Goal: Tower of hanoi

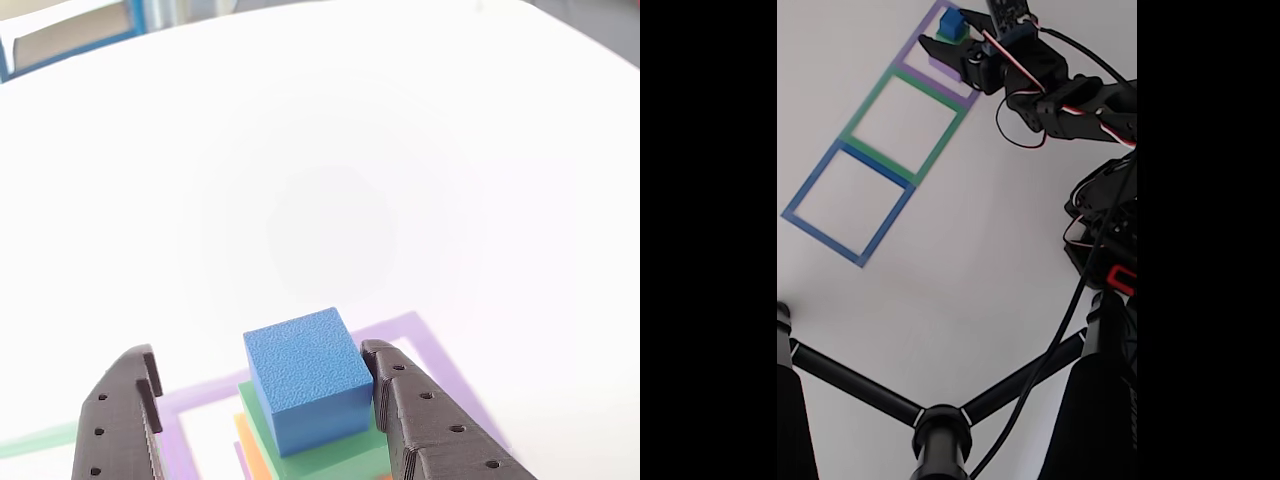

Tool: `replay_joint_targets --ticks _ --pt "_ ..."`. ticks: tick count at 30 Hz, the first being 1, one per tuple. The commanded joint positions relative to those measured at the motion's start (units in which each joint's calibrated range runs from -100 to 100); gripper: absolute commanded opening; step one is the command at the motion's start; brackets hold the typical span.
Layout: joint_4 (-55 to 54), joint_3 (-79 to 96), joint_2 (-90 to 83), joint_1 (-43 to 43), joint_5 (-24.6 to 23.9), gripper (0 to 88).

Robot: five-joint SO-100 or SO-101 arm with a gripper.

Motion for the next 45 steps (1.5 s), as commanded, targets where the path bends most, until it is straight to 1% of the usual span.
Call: replay_joint_targets --ticks 1,13,20,28,32,36,40,45 --pt "-1.91 -2.01 0.25 -0.46 0.00 17.2" --pt "-3.29 -2.10 1.78 -0.07 0.00 5.3" --pt "-3.29 -1.92 1.78 -0.17 0.00 3.2" --pt "-1.34 -2.19 -0.64 -0.84 0.00 3.1" --pt "5.78 -3.19 -6.45 -1.90 0.00 3.1" --pt "18.01 -5.37 -15.09 -3.33 0.00 3.2" --pt "33.39 -9.46 -24.22 -4.39 0.00 3.1" --pt "58.74 -18.92 -35.28 -4.48 0.00 3.5"
